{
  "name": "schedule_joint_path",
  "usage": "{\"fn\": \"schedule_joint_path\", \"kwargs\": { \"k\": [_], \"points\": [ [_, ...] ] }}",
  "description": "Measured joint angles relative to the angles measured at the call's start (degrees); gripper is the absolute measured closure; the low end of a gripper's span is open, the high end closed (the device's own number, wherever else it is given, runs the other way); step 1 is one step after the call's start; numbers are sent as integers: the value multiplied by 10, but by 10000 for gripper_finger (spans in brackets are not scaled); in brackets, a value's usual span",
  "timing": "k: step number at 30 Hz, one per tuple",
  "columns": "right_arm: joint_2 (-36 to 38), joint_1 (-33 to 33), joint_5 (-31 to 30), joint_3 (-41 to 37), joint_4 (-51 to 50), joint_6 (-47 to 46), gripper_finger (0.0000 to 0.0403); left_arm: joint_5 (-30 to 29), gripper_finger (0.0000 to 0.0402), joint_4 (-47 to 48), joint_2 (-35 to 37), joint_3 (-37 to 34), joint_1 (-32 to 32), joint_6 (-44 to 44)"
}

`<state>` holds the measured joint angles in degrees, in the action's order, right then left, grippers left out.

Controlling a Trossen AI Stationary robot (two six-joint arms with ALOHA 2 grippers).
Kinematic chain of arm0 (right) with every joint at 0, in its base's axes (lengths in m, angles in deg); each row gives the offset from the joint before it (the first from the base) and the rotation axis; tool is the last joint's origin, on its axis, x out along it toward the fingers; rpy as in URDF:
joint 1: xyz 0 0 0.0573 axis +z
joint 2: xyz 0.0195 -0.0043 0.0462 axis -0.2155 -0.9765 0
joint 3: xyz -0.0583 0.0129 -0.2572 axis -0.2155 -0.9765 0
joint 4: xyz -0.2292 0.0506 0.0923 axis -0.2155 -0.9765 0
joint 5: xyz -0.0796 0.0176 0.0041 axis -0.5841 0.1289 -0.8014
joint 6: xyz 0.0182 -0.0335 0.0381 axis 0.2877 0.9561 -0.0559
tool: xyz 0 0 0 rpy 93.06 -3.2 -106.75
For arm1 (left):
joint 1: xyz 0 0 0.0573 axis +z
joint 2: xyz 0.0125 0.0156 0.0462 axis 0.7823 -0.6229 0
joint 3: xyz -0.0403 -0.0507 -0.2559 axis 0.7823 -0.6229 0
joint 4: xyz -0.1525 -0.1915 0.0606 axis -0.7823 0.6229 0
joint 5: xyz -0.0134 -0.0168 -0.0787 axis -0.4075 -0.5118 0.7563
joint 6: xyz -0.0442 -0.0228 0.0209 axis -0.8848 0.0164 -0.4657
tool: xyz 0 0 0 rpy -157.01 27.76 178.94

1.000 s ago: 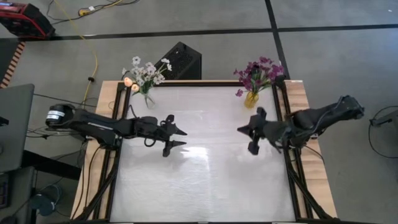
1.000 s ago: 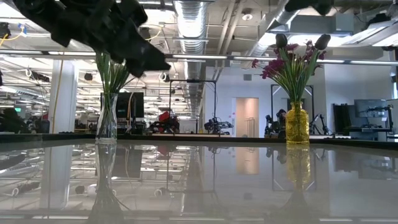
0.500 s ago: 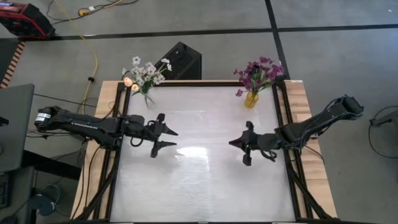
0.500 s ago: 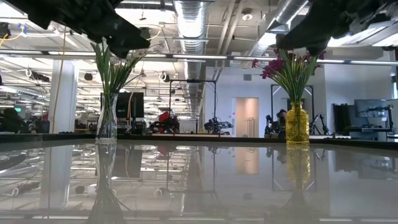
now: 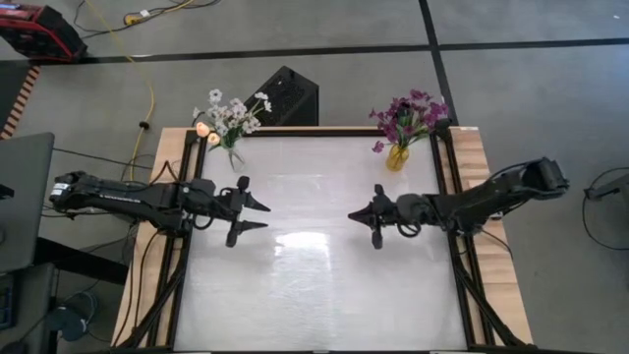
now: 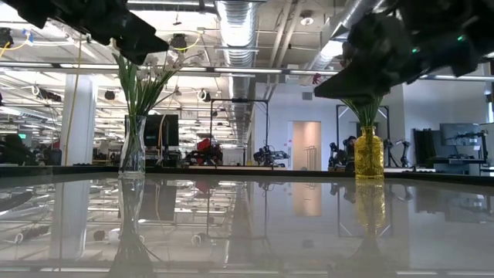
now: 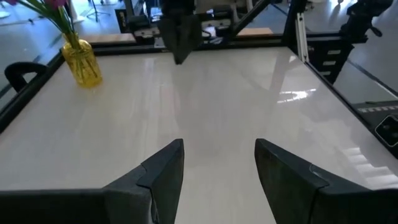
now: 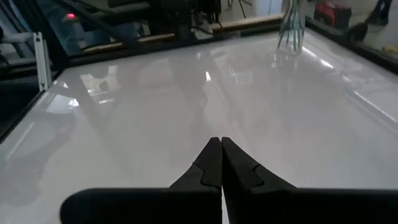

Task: Sort flowers into vase by color
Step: Return to Home Position

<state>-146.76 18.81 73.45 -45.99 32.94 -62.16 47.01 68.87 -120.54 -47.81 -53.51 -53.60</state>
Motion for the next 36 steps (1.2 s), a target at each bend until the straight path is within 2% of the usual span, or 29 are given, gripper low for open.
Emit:
{"fn": "schedule_joint_path", "kwargs": {
  "k": [5, 10, 18, 28, 32, 36],
  "points": [
    [-41, -50, 57, 0, 62, 45, 378, -1, 216, -65, 1, -46, 0, -6],
    [-26, -100, 70, 0, 46, 53, 378, -22, 216, -133, 28, -115, 5, -50],
    [85, -144, 86, 0, -107, 63, 378, -31, 217, -127, 135, -166, 30, -62],
    [226, -139, 84, 0, -263, 65, 378, -31, 217, -99, 274, -220, 64, -89],
    [258, -139, 83, -9, -271, 65, 378, -26, 217, -100, 311, -239, 64, -95],
    [285, -139, 82, -58, -236, 53, 378, -28, 217, -100, 336, -264, 64, -110]
  ]
}}
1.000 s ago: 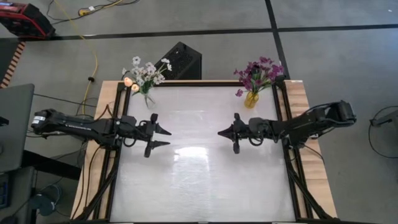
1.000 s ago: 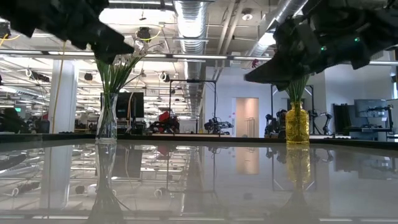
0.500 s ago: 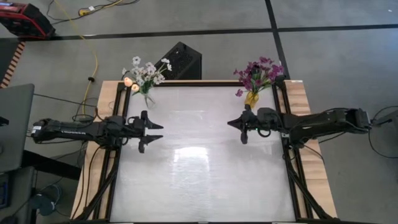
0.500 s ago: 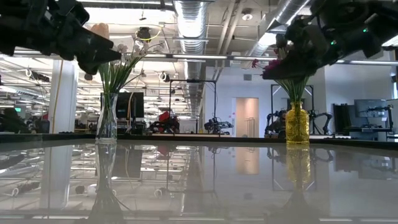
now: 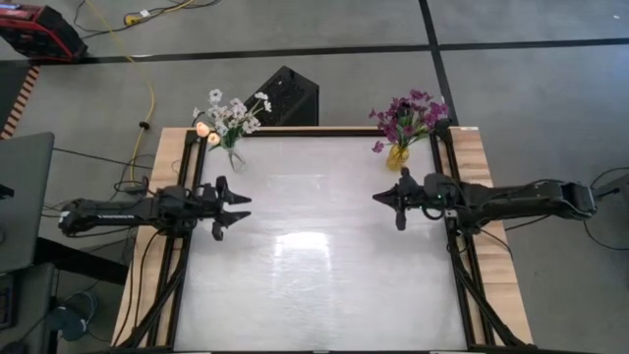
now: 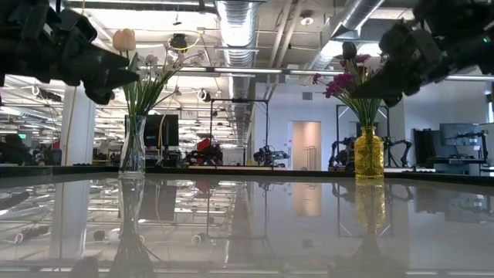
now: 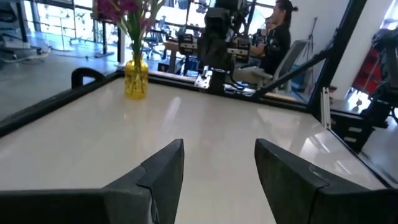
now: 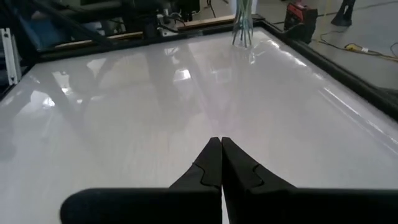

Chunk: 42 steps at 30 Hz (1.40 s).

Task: Sort flowers into vase by color
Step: Return to Home Position

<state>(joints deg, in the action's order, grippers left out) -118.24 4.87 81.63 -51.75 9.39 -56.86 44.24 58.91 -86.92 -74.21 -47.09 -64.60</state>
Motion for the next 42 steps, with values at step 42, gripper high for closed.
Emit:
{"fn": "schedule_joint_path", "kwargs": {
  "k": [42],
  "points": [
    [344, -26, -13, -153, -75, 81, 365, -48, 216, 41, 25, -19, -1, -5]
  ]
}}
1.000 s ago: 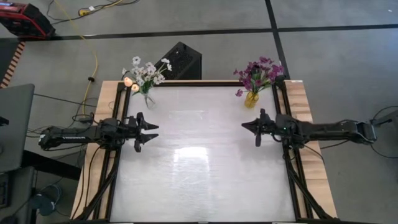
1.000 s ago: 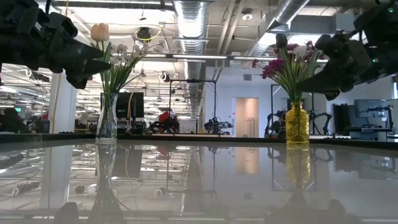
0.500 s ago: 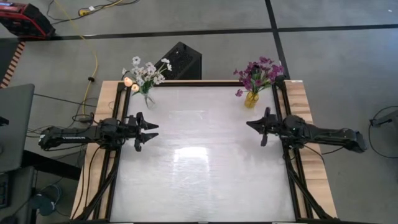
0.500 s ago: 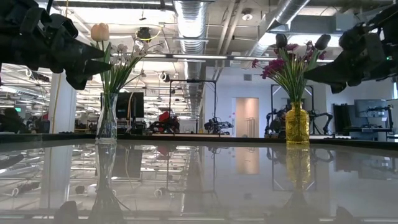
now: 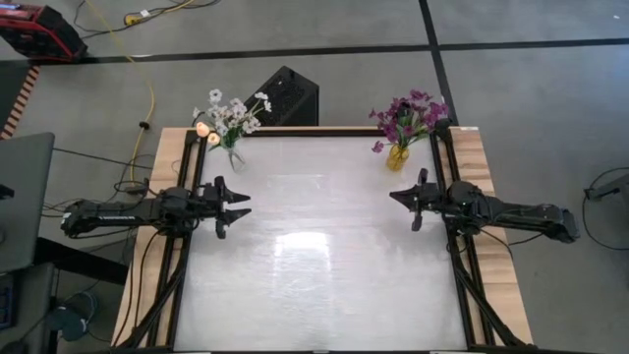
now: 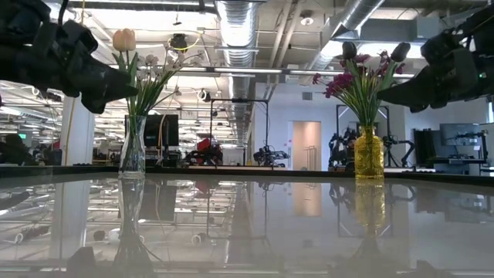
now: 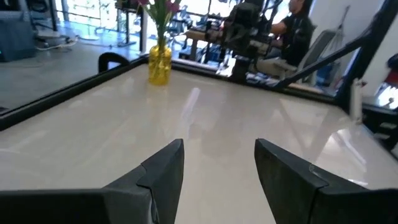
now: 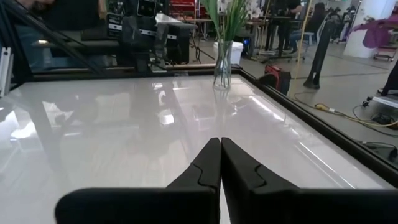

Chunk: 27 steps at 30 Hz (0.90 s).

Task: Sort flowers into vase by color
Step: Return to Home Position

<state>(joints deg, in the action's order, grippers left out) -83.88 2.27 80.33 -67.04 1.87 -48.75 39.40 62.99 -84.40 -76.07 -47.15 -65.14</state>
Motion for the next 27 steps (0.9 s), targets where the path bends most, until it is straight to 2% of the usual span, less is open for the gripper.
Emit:
{"fn": "schedule_joint_path", "kwargs": {
  "k": [9, 27],
  "points": [
    [-3, 0, -1, 0, 0, 0, 360, -24, 217, 16, 0, 0, 0, 67],
    [-3, 0, -1, 0, 0, 0, 359, -23, 217, 27, 0, -1, 0, 66]
  ]
}}
